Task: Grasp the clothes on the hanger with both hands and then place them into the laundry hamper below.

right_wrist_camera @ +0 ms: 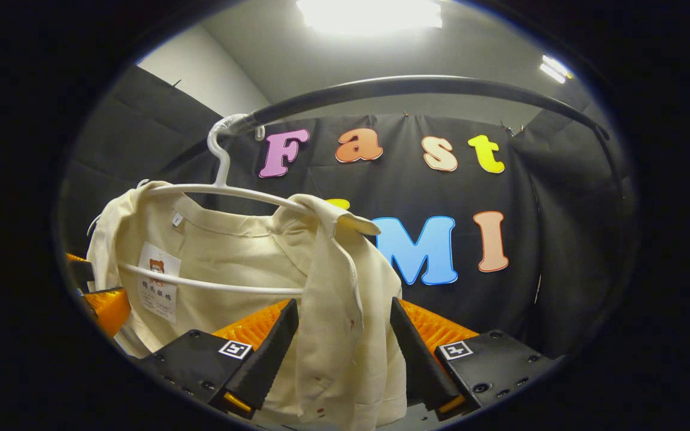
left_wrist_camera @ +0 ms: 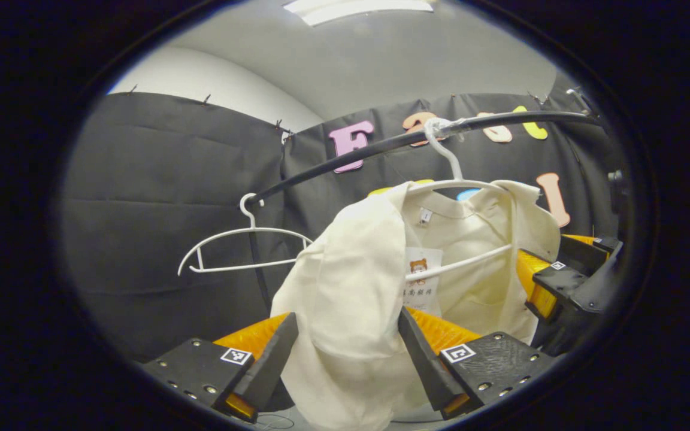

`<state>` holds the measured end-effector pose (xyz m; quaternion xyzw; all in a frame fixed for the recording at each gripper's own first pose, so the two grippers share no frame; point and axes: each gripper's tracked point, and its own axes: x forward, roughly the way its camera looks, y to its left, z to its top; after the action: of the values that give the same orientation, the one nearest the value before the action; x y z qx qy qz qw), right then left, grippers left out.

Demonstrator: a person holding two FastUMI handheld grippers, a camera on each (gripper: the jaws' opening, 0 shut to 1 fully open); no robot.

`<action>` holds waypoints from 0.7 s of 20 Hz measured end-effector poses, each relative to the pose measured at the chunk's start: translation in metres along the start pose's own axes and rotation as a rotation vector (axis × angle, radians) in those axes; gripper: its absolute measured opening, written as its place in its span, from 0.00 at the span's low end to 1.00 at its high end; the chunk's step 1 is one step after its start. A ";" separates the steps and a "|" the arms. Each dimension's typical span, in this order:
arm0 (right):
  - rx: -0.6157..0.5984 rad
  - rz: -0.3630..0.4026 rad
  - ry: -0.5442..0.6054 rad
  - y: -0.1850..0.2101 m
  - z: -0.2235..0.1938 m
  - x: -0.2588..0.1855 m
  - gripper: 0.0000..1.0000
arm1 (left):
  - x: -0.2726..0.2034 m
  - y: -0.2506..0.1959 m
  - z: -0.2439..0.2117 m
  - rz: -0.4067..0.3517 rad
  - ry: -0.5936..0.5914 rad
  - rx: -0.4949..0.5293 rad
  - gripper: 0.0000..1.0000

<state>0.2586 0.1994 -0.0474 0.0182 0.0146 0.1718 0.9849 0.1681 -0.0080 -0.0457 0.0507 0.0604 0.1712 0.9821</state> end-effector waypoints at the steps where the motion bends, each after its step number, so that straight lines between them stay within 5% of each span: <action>1: -0.002 -0.001 0.011 0.001 -0.004 0.006 0.97 | 0.002 0.000 -0.001 0.010 0.001 0.004 0.98; 6: -0.031 -0.021 0.063 0.001 -0.020 0.023 0.95 | 0.014 -0.003 -0.006 0.071 0.008 0.039 1.00; 8: -0.039 -0.032 0.067 0.002 -0.023 0.027 0.83 | 0.015 -0.001 -0.008 0.095 0.013 0.057 0.99; 11: -0.068 -0.080 0.065 -0.005 -0.026 0.030 0.77 | 0.014 0.002 -0.010 0.115 0.013 0.060 0.87; 12: -0.072 -0.105 0.060 -0.011 -0.026 0.030 0.43 | 0.014 0.006 -0.011 0.123 0.013 0.062 0.75; 14: -0.043 -0.120 0.046 -0.016 -0.021 0.031 0.05 | 0.013 0.009 -0.012 0.103 0.016 0.055 0.53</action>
<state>0.2919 0.1958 -0.0696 -0.0076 0.0346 0.1129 0.9930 0.1760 0.0055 -0.0581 0.0795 0.0701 0.2202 0.9697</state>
